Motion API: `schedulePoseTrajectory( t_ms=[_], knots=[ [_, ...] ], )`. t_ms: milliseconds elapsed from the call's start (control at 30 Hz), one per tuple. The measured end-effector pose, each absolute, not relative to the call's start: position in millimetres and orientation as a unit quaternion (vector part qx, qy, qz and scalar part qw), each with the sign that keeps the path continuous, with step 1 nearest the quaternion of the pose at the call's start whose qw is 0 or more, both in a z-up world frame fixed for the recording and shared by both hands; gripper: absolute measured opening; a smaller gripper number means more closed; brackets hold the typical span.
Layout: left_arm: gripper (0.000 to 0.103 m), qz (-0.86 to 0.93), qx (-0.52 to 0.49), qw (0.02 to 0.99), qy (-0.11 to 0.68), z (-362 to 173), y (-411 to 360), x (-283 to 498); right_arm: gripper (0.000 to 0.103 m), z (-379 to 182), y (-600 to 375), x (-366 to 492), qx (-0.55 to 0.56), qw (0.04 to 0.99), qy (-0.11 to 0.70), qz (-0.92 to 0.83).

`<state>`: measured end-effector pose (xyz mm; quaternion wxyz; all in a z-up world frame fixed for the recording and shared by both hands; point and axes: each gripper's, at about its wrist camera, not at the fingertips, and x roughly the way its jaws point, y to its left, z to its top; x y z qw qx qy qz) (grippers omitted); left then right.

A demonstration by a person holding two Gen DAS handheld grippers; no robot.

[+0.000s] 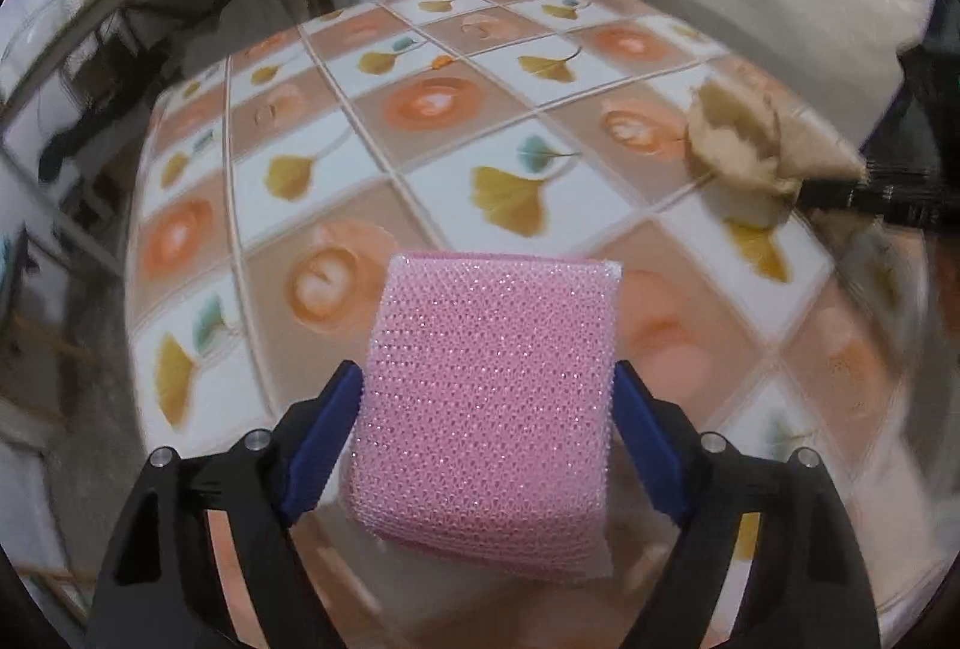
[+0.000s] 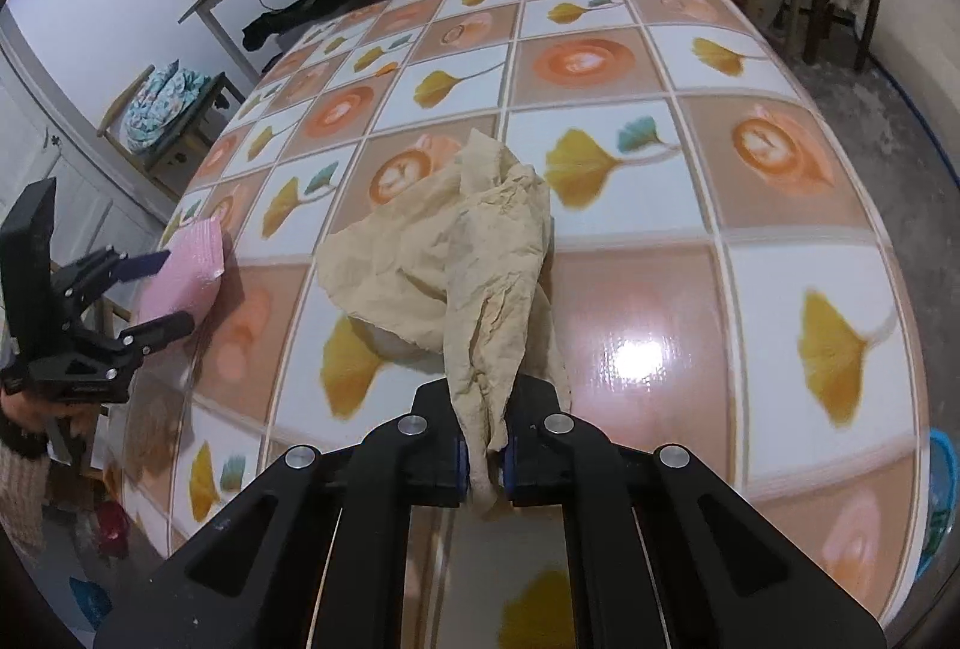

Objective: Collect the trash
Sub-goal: 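Grasp the pink sponge with the left gripper while the right gripper holds the cloth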

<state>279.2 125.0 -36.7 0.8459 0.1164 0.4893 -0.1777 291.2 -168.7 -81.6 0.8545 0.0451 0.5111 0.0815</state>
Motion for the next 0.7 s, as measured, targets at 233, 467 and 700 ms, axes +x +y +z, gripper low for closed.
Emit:
schedulePoseTrajectory(
  t_ms=[233,467,700],
  knots=[
    [0.080,-0.171,0.051,0.864,0.470,-28,91,224,0.006,-77,-180,233,0.075,0.866,0.491,0.057],
    [0.080,-0.152,0.006,0.869,0.470,-37,76,191,0.006,-74,-191,201,0.109,0.876,0.469,0.036],
    [0.078,-0.130,0.009,0.878,0.461,-37,62,177,0.006,-64,-204,187,0.134,0.885,0.445,0.033]
  ],
)
